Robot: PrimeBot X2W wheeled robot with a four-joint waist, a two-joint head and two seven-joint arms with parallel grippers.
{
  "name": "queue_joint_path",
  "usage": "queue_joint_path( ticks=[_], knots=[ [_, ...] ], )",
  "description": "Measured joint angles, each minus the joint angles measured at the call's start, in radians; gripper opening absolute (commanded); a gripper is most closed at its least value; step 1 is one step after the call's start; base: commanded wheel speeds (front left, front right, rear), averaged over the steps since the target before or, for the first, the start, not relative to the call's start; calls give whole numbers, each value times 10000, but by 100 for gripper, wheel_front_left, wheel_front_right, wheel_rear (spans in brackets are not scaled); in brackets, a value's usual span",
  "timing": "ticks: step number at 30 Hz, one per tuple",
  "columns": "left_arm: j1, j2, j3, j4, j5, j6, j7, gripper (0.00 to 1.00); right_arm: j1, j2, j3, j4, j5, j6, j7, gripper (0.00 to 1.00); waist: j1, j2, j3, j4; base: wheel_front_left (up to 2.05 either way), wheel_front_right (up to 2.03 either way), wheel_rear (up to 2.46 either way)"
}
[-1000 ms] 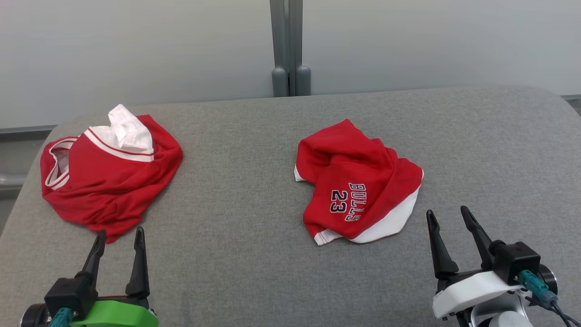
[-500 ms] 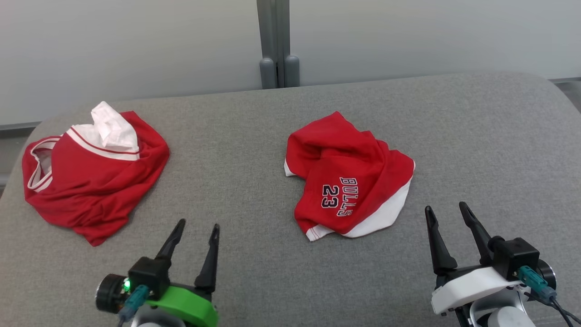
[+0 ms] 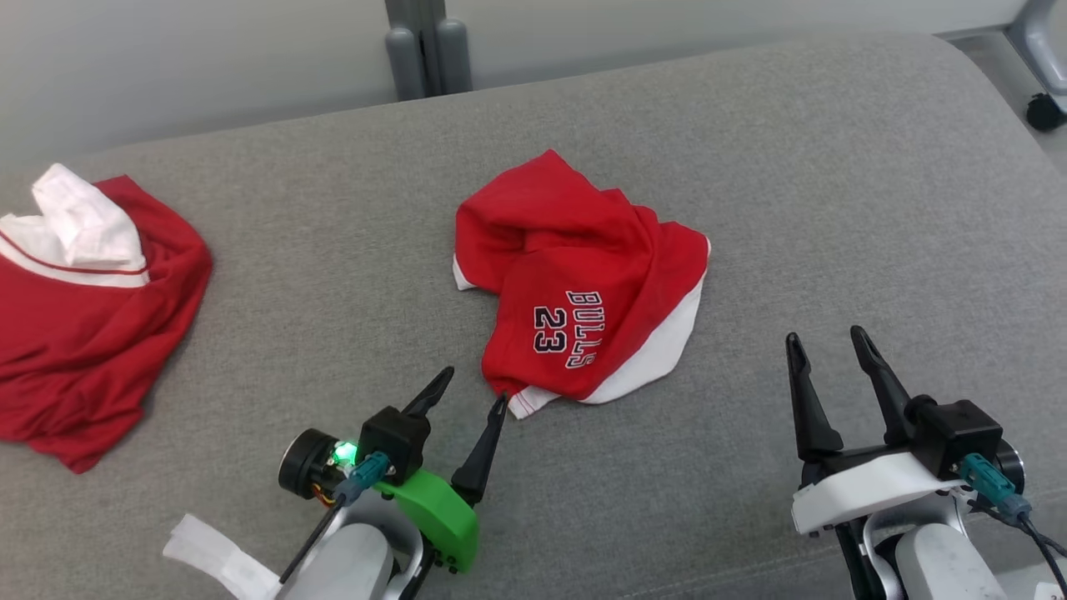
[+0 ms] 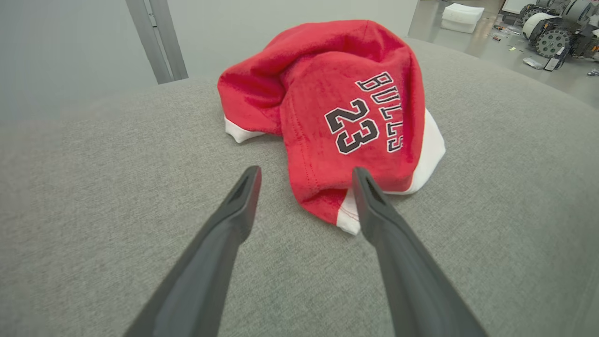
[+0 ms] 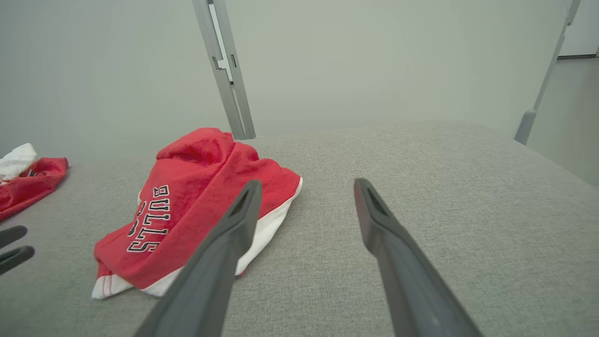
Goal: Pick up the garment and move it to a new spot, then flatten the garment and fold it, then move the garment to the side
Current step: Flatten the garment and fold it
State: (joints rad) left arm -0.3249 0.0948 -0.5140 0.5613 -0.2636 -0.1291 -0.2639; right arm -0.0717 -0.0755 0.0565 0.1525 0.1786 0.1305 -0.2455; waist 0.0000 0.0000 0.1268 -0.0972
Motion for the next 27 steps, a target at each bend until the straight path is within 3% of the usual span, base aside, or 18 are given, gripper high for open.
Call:
queue_joint_path(
  ticks=[12,13,14,15,16,21,27],
  knots=[
    [-1011,-61,-1114,1749,-437,-2,-2,100,-332,102,6,136,29,2,-117,100,0,0,915,-933,0,0,0],
    [-1079,-81,-1181,1914,-437,-2,-2,79,-344,109,2,138,29,2,-123,100,0,0,954,-968,0,0,0],
    [-1164,-102,-1248,2132,-431,-2,-12,38,-352,123,-8,142,29,2,-127,100,0,0,997,-1004,0,0,0],
    [-1282,-117,-1356,2299,-364,-2,-17,27,-354,132,-29,144,29,0,-128,100,0,0,1032,-1027,0,0,0],
    [-1372,-127,-1392,2403,-320,-2,-19,0,-355,138,-48,144,27,2,-128,100,0,1,1050,-1034,0,0,0],
    [-1438,-207,-930,2071,-500,-10,-6,0,-347,148,-167,153,-50,0,-159,100,0,0,993,-883,0,0,0],
    [-737,199,119,284,-418,119,-4,0,-69,140,-232,245,-52,2,-167,100,0,0,667,-436,0,0,0]
  ],
)
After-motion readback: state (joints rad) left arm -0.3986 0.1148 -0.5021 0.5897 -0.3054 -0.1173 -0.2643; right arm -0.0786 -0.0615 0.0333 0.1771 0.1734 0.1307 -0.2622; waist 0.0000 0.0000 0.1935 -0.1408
